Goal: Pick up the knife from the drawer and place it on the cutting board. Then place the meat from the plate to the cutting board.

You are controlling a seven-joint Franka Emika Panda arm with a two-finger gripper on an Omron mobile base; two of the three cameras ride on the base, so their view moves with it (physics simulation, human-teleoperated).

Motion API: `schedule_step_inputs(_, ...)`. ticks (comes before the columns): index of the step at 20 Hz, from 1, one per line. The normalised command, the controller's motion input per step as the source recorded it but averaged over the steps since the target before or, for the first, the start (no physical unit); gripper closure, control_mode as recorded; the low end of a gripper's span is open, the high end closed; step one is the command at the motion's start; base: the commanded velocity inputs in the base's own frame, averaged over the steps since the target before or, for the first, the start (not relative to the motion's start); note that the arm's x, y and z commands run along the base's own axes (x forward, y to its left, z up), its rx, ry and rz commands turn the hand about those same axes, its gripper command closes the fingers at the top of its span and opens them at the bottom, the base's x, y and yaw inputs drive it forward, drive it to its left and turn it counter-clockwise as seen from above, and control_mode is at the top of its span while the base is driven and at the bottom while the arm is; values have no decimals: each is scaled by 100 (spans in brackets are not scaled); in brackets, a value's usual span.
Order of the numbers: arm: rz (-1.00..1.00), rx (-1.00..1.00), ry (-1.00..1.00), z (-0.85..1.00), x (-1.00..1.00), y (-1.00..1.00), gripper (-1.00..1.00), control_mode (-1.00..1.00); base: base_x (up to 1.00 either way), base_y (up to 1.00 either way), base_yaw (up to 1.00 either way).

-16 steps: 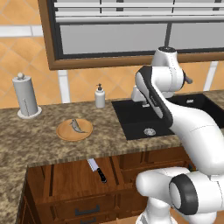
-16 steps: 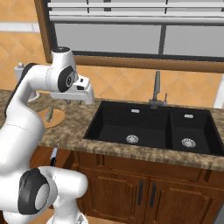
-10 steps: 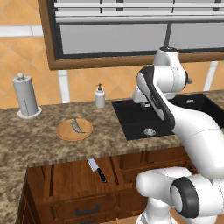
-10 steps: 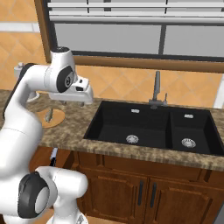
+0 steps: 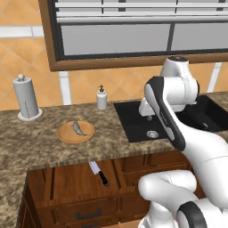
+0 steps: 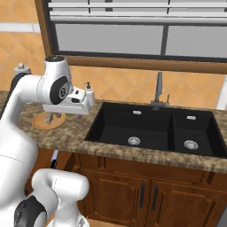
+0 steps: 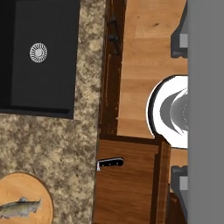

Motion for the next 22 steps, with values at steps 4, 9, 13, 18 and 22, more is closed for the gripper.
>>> schedule_step_inputs(4, 0, 0, 0, -37, -20, 0, -100, -100, 0, 0, 0)
schedule_step_inputs(9, 0, 0, 1, -31, -5, 0, -100, -100, 0, 0, 0)
schedule_step_inputs(13, 0, 0, 0, -29, -3, 0, -100, -100, 0, 0, 0)
schedule_step_inputs(18, 0, 0, 0, -7, -2, 0, -100, -100, 0, 0, 0)
schedule_step_inputs(22, 0, 0, 0, 0, 0, -5, -100, 100, -2, -33, 0)
